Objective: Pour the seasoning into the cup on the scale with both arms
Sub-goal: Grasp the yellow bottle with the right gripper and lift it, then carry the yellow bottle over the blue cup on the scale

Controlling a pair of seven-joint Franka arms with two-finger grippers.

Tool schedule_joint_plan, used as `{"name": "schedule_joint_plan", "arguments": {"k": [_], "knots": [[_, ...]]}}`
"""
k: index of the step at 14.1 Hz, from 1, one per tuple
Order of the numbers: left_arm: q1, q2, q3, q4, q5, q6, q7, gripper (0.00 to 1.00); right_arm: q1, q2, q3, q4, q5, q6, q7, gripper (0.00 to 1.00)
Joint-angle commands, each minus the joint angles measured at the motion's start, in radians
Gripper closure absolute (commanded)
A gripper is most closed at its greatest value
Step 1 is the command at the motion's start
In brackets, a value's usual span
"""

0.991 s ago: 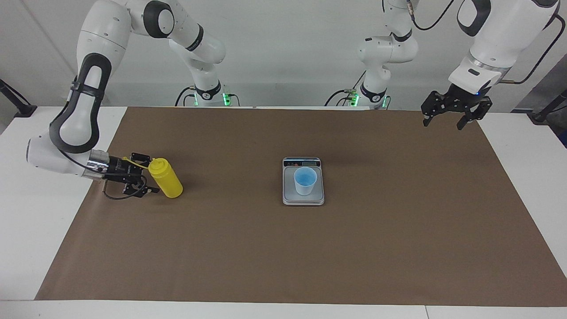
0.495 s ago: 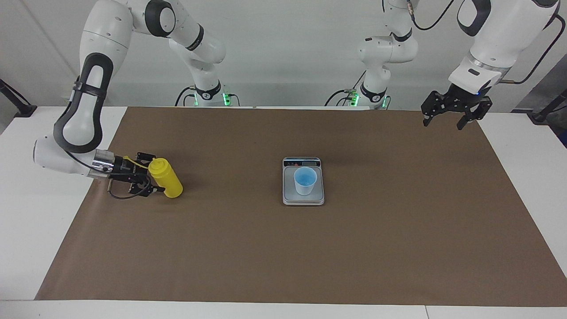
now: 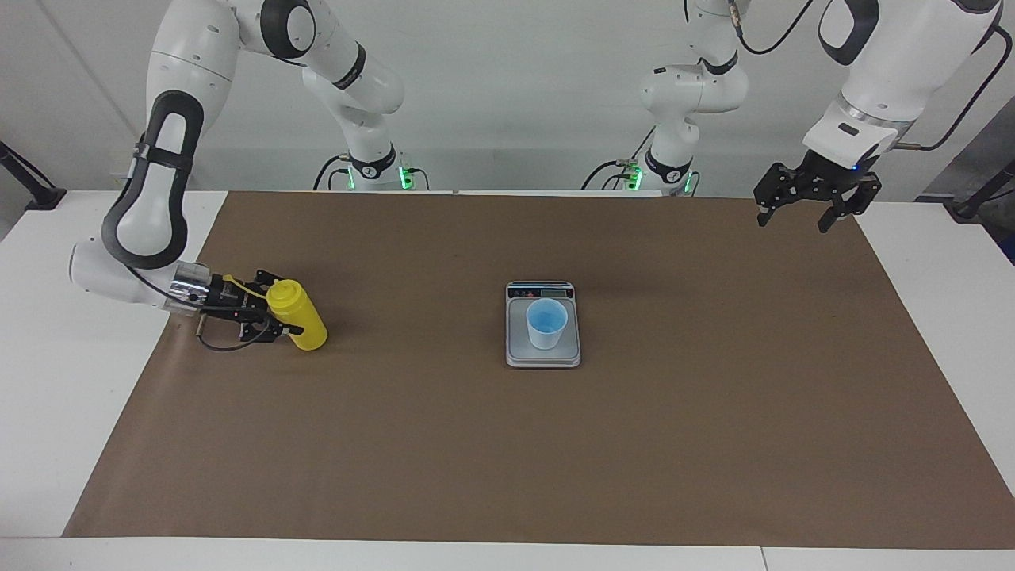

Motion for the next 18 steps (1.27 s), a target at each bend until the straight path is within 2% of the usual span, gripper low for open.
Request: {"name": "schedule_joint_plan", "arguments": {"k": [1, 3, 6, 10, 13, 16, 18], "knots": [[0.011, -0.024, -0.004, -0.033, -0.012, 0.021, 0.002, 0.00, 0.000, -0.060, 0.003, -0.016, 0.015, 0.023, 0.007, 1.00], [0.011, -0.024, -0.004, -0.033, -0.012, 0.021, 0.002, 0.00, 0.038, -0.097, 0.005, -0.007, 0.007, 0.087, 0.073, 1.00], [0.011, -0.024, -0.004, -0.033, -0.012, 0.021, 0.002, 0.00, 0.184, -0.122, 0.003, 0.037, -0.014, 0.205, 0.274, 1.00], [0.011, -0.024, -0.004, -0.033, -0.012, 0.023, 0.002, 0.00, 0.389, -0.119, 0.006, 0.174, -0.287, 0.295, 0.584, 1.00], [0.011, -0.024, -0.004, -0.033, -0.012, 0.023, 0.002, 0.00, 0.498, -0.099, 0.006, 0.220, -0.350, 0.334, 0.765, 1.00], [0.011, -0.024, -0.004, -0.033, -0.012, 0.021, 0.002, 0.00, 0.618, -0.080, 0.006, 0.262, -0.532, 0.392, 0.930, 1.00], [0.011, -0.024, -0.004, -0.033, -0.012, 0.021, 0.002, 0.00, 0.675, -0.068, 0.005, 0.286, -0.591, 0.409, 1.039, 1.00]]}}
